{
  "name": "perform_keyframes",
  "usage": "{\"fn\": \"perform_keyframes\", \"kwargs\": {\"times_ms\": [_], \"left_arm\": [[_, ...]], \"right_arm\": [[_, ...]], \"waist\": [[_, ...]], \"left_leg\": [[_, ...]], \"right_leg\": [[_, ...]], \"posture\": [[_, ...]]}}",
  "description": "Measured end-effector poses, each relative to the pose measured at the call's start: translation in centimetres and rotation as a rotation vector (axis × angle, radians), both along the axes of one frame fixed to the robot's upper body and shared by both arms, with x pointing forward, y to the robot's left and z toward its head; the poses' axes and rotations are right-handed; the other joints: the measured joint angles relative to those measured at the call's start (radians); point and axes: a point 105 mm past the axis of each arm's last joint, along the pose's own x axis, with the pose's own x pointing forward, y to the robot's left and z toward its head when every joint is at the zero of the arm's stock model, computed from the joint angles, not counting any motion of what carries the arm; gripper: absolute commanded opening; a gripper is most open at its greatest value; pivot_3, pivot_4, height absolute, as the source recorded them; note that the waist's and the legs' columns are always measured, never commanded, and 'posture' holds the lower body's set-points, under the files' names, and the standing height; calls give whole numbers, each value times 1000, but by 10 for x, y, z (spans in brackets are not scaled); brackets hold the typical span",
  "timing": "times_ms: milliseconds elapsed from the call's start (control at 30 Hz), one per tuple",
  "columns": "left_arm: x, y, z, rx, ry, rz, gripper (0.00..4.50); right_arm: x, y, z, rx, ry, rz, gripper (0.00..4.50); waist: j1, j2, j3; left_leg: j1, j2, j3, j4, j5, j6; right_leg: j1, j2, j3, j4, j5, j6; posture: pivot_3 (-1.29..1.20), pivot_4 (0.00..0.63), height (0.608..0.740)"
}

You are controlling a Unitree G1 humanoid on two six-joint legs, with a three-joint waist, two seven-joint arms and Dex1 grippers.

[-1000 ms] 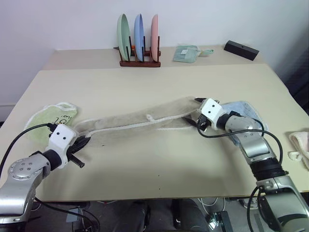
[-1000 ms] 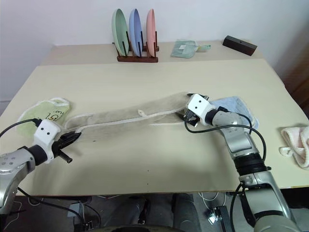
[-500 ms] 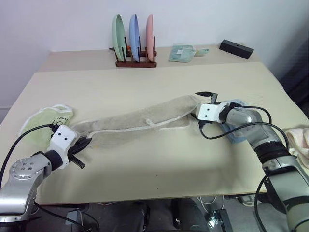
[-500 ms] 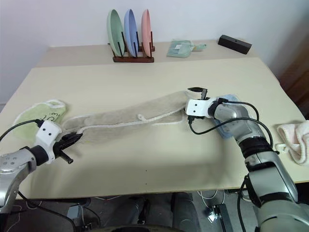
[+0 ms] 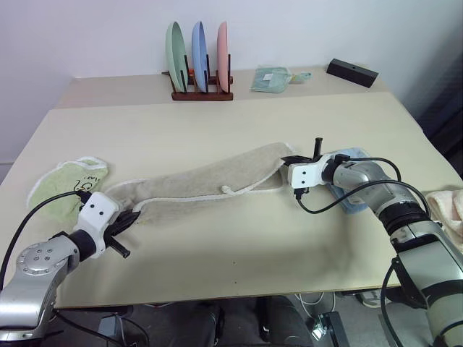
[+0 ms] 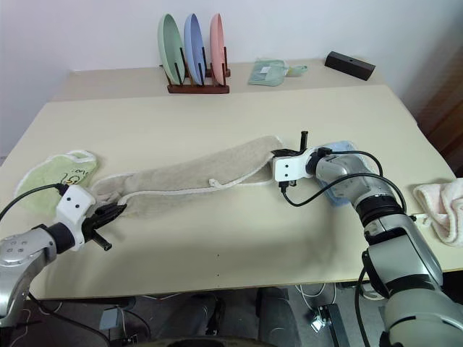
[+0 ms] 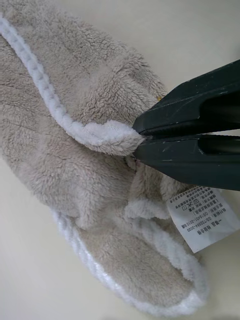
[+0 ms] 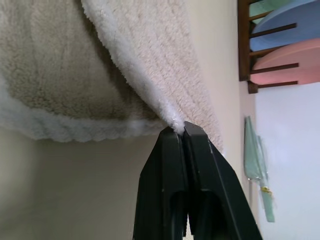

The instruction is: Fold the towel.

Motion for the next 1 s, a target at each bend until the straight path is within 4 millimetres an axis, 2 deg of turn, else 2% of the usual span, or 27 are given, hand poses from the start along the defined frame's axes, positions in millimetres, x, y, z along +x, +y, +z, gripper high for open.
{"fn": "perform_keyframes", "kwargs": {"times_ms": [67, 133, 200, 267, 333, 433, 500, 567, 667, 767, 833, 867, 900, 933, 1000], "left_arm": [[15, -1, 17, -12, -87, 17, 0], [35, 2, 42, -17, -206, 54, 0], [57, 9, 76, -8, -351, 110, 0], [77, 15, 116, 11, -520, 170, 0], [100, 27, 168, -33, -706, 281, 0], [105, 32, 229, -97, -919, 341, 0], [105, 35, 248, -110, -978, 351, 0], [106, 38, 244, -94, -954, 324, 0], [104, 39, 206, -57, -821, 241, 0], [85, 39, 136, -60, -553, 145, 0], [64, 34, 93, -76, -368, 76, 0], [55, 30, 81, -74, -312, 40, 0], [38, 24, 69, -38, -241, -22, 0], [17, 20, 54, -6, -149, -80, 0], [-10, 16, 27, -10, 11, -132, 0]], "right_arm": [[2, -2, 5, 8, -19, -14, 15], [8, -3, 18, 16, -66, -33, 15], [18, -5, 47, 37, -160, -64, 15], [26, -12, 86, 63, -280, -110, 15], [32, -18, 134, 113, -431, -161, 15], [27, -13, 194, 181, -611, -158, 15], [21, -11, 217, 211, -675, -146, 15], [16, -12, 225, 232, -673, -126, 15], [11, -15, 208, 250, -563, -94, 15], [-3, -12, 154, 252, -302, -18, 15], [-17, -13, 110, 238, -78, 5, 15], [-23, -14, 94, 227, 10, 8, 15], [-36, -13, 79, 206, 118, 25, 15], [-53, -16, 64, 181, 242, 26, 15], [-79, -29, 36, 166, 472, -15, 15]], "waist": [[6, 0, 0], [8, 0, 0], [6, -1, 0], [6, -1, 0], [6, -3, 2], [-3, -3, 1], [-16, -3, 1], [-26, -3, 1], [-37, -3, 1], [-49, -3, 1], [-49, -2, 2], [-47, -2, 2], [-45, -2, 2], [-42, -1, 2], [-26, 0, 2]], "left_leg": [[0, 0, 0, 1, 0, 0], [-1, 0, 0, 2, 0, -1], [-2, 0, 1, 2, 1, -2], [-4, 0, 1, 2, 1, -2], [-8, 0, 2, 2, 2, -3], [-9, 0, 4, 0, 2, -3], [-10, 0, 4, -1, 1, -2], [-9, 0, 5, -1, 1, -1], [-9, 1, 5, 0, 1, -1], [-9, 2, 5, 0, 0, 0], [-11, 2, 5, 1, 0, 0], [-12, 2, 5, 3, 0, 1], [-14, 2, 5, 3, 0, 1], [-14, 3, 6, 2, -1, 1], [-11, 3, 6, 2, -1, 3]], "right_leg": [[0, 0, 0, 0, 0, 0], [-1, 0, 0, 1, 1, 0], [-2, 0, 0, 1, 3, 0], [-5, 0, 0, 2, 3, 0], [-11, 1, 0, 3, 4, -1], [-13, 0, 1, 0, 4, 0], [-14, 0, 1, -1, 4, 0], [-14, 0, 1, -1, 4, 0], [-13, 0, 1, 0, 4, 0], [-13, 1, 1, 1, 4, 1], [-15, 1, 1, 1, 4, 0], [-15, 1, 1, 2, 4, 0], [-17, 1, 1, 2, 5, 0], [-16, 0, 2, 2, 5, 0], [-14, 0, 2, 0, 4, 0]], "posture": [[0, 150, 740], [0, 150, 740], [0, 150, 740], [0, 150, 740], [0, 150, 740], [0, 150, 740], [0, 150, 740], [0, 150, 740], [0, 150, 740], [0, 150, 740], [0, 150, 740], [0, 150, 740], [0, 150, 740], [0, 150, 740], [0, 150, 740]]}}
